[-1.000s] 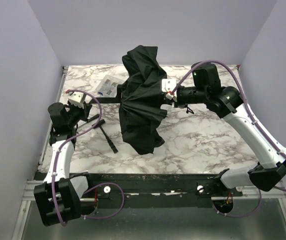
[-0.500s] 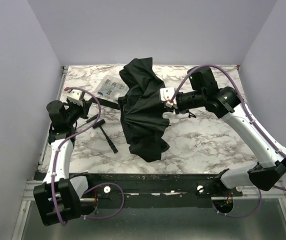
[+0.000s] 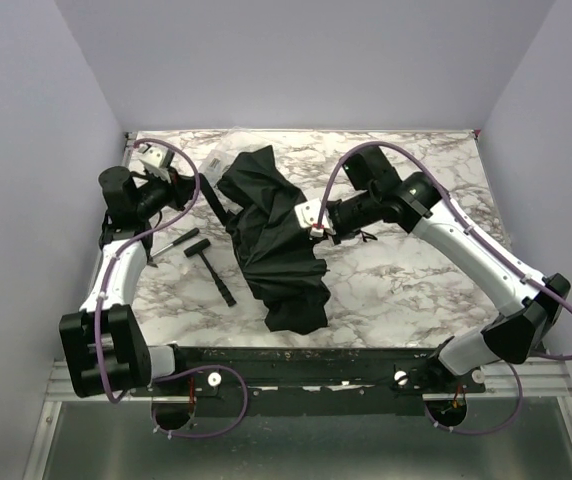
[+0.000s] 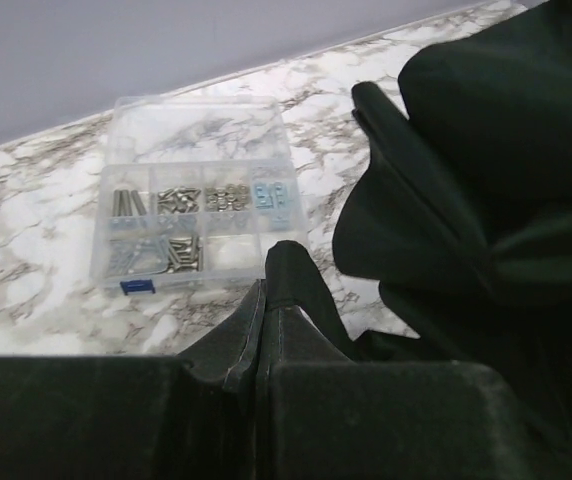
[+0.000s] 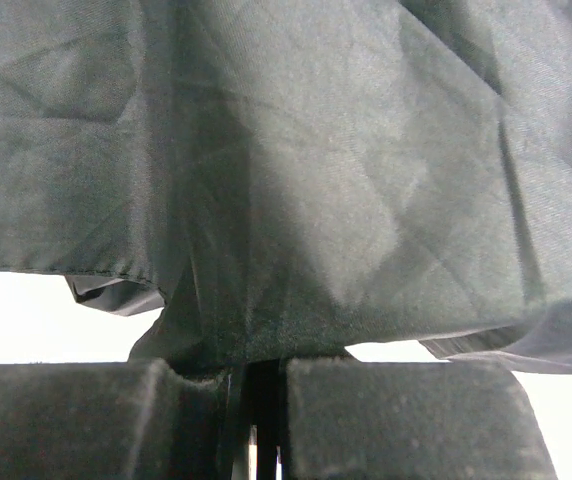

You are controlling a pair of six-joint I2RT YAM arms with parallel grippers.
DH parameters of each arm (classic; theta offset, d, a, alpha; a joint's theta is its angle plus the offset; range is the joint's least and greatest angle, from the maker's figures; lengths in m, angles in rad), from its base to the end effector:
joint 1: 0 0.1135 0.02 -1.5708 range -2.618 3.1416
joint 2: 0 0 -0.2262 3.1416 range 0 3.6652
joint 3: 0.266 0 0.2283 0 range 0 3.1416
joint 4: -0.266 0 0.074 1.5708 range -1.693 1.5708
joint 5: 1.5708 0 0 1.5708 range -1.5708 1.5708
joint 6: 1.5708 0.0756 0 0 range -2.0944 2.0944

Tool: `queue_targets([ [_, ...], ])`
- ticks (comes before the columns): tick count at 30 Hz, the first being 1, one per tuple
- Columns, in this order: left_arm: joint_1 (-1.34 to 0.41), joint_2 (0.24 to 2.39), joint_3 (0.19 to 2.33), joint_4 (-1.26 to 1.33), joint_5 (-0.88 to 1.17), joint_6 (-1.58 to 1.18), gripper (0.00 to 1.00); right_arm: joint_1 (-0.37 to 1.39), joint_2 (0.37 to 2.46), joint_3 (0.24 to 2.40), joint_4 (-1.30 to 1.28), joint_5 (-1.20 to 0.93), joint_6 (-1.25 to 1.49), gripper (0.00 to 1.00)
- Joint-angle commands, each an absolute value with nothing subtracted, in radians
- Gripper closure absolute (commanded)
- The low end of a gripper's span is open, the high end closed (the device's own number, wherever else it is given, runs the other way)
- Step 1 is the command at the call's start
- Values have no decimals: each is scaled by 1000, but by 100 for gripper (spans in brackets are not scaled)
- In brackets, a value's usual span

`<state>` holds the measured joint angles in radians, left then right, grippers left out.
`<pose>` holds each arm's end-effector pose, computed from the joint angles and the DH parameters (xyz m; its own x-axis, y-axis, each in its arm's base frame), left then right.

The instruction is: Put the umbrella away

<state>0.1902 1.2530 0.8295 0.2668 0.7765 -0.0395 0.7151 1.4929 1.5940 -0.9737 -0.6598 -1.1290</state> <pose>0.3057 0.0049 0.2726 -0.1746 -0.0623 -0.9827 0.5384 0.8296 -0.1483 0.1972 0.2326 0.3185 0.4900 -0.5205 -0.6993 -0.8715 -0.3094 -0.3804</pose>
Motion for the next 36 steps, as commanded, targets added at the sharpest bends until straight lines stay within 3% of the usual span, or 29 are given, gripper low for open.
queue_targets([
  [1, 143, 1341, 912, 296, 851, -106, 100, 737, 1504, 1584, -983, -686, -1211, 100],
  [13, 69, 1500, 1069, 331, 907, -185, 100, 792, 1553, 1538, -1083, -646, -1331, 100],
  [27, -46, 1575, 1071, 346, 1025, -199, 100, 802, 1754, 1688, -1175, -494, -1081, 100],
  [36, -84, 1626, 1081, 387, 1058, -186, 100, 713, 1831, 1736, -1302, -606, -1020, 100],
])
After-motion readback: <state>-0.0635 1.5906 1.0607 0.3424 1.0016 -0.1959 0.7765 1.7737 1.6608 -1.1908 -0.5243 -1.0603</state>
